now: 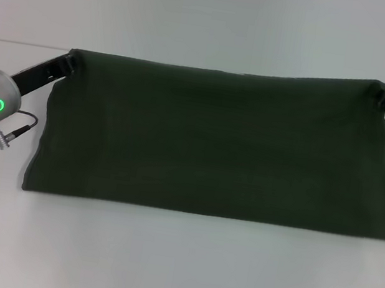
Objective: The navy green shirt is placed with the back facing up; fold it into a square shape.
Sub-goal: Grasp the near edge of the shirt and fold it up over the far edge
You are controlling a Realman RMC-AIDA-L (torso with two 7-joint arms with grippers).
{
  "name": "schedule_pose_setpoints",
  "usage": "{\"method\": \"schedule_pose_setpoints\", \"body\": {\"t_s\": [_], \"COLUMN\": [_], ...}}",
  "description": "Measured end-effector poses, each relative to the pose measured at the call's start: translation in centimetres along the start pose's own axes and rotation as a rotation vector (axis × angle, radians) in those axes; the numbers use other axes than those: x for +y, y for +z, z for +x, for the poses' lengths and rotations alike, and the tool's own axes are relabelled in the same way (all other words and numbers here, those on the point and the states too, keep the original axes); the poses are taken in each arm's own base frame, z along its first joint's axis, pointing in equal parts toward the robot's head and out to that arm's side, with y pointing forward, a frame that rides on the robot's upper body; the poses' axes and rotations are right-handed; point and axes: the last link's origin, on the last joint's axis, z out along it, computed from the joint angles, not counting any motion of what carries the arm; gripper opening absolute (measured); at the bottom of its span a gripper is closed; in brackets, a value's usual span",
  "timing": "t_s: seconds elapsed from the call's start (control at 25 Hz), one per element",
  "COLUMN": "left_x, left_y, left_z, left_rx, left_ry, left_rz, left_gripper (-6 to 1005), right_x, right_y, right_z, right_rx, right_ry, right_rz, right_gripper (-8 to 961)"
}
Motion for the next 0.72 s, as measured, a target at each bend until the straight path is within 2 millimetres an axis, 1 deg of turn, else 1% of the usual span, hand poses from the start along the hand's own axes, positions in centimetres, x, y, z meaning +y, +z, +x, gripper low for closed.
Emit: {"method": "schedule_pose_setpoints", "body": {"t_s": [0.28,0.48,0.72], "left_x": [0.6,0.6,0.8], "left_y": [0.6,0.8,1.0], "left_z": [-0.7,-1.1,-1.8], "left_rx": [0.041,0.052,0.135], "left_ry": [0.039,0.046,0.074], "left_rz": [0.014,0.03,0.063], "left_gripper": [41,59,80], "right_x": [0.2,0.4,0.5], "right_y": [0.6,0.8,0.9], "right_z": [0.6,0.7,0.8], "right_rx": [-0.016,-0.04,-0.091], "right_ry": [-0.059,-0.119,-0.165], "right_rz": [0.031,0.042,0.062], "right_gripper": [30,54,82]}}
